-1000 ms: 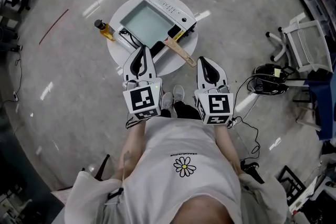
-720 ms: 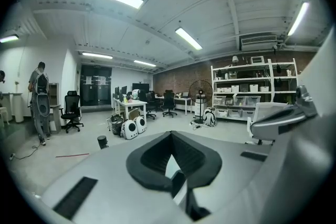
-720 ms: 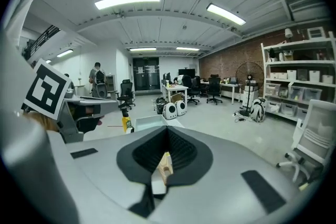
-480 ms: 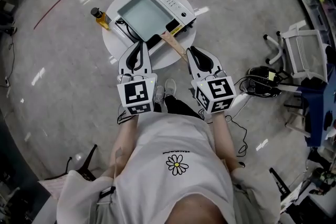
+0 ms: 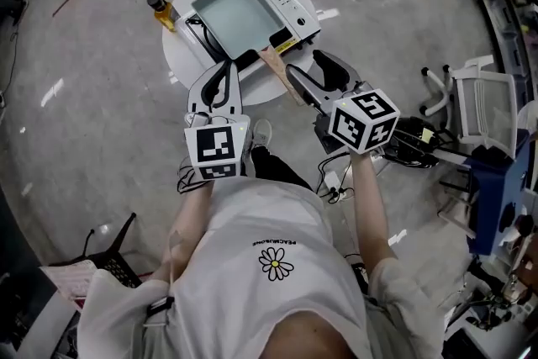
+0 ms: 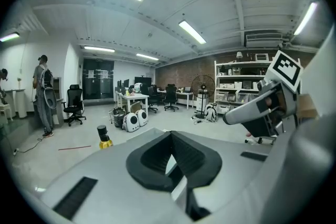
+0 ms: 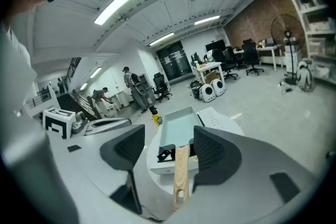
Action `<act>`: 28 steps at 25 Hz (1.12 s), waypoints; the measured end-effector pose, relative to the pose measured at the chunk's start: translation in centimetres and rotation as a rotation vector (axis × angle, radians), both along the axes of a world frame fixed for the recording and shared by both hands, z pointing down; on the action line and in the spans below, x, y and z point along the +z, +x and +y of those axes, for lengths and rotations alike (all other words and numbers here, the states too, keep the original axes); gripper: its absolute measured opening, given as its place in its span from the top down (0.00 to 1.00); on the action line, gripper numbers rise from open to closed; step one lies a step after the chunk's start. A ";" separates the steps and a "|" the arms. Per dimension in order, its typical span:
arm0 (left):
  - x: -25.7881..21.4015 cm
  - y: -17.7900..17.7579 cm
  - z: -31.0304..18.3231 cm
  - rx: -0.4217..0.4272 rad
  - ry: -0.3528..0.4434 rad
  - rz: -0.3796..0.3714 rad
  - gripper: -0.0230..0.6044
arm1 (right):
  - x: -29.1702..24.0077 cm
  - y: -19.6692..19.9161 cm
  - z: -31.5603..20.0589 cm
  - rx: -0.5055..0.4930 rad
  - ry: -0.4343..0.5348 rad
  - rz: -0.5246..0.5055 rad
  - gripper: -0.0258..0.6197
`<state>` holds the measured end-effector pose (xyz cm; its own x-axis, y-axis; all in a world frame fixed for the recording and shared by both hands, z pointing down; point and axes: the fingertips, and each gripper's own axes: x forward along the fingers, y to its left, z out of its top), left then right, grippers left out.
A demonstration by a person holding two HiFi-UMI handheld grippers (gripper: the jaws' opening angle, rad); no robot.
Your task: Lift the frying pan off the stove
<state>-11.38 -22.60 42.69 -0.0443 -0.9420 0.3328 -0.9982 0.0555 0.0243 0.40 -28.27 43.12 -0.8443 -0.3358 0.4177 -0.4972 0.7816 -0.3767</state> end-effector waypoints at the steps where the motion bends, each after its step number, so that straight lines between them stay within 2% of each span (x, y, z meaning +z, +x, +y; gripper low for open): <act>1: 0.2 -0.1 -0.1 -0.005 -0.005 0.001 0.96 | 0.3 -0.3 -0.2 -0.023 -0.049 -0.028 0.53; 4: 0.9 -0.7 -0.2 -0.020 -0.020 0.007 0.96 | 1.7 -1.5 -0.6 -0.103 -0.221 -0.115 0.52; 6: 1.6 -1.1 -0.3 -0.036 -0.033 0.014 0.96 | 3.4 -2.1 -0.9 -0.161 -0.308 -0.120 0.52; 14: 3.7 -1.8 -0.5 -0.100 -0.086 0.050 0.96 | 9.7 -3.2 -1.5 -0.312 -0.543 -0.062 0.52; 21: 5.9 -1.9 -0.6 -0.129 -0.140 0.080 0.96 | 11.9 -4.8 -0.6 -0.435 -0.869 -0.186 0.52; 28: 7.9 -1.9 -0.6 -0.148 -0.189 0.107 0.96 | 12.8 -5.5 0.7 -0.547 -1.065 -0.223 0.52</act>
